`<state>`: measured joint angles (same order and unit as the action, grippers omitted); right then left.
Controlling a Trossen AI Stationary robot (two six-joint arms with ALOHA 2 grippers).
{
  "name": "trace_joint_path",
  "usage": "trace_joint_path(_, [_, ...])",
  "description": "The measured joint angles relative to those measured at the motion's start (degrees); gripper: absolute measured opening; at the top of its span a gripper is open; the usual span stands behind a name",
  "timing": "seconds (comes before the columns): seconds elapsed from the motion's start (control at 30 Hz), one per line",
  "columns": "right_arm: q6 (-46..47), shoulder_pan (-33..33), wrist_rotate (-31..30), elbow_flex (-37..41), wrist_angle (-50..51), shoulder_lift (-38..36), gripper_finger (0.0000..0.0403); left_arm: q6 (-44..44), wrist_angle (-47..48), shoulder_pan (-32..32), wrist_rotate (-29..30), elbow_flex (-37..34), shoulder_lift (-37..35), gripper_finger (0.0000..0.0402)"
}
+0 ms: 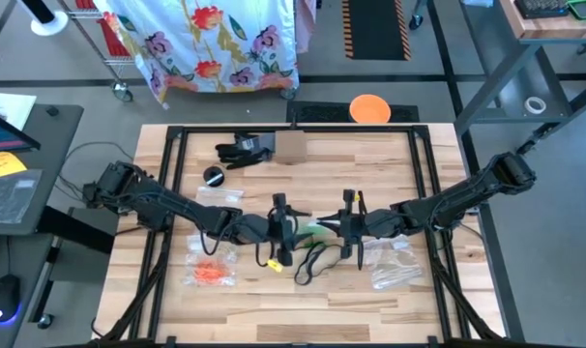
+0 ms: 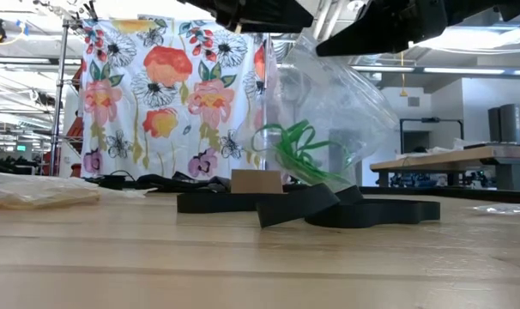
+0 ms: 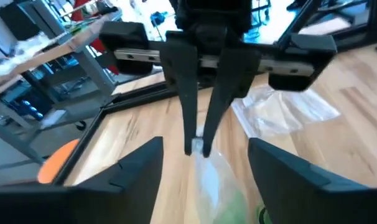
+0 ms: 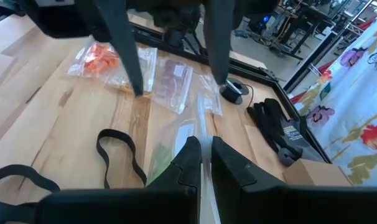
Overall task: Sort rubber bands
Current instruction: Close the transparent zip bag
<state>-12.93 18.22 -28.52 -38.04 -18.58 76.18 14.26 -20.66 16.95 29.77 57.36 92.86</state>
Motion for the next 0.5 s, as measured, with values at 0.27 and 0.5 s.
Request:
trace_joint_path(0.27, [-0.02, 0.00, 0.00, -0.04, -0.10, 0.00, 0.0016, -4.95, 0.55, -2.45, -5.53, 0.00, 0.02, 0.0234])
trace_joint_path(0.5, [-0.47, 0.00, 0.01, -0.04, -0.07, -0.03, 0.0016, -3.35, -3.80, -3.62, -6.91, -0.04, 3.78, 0.0233])
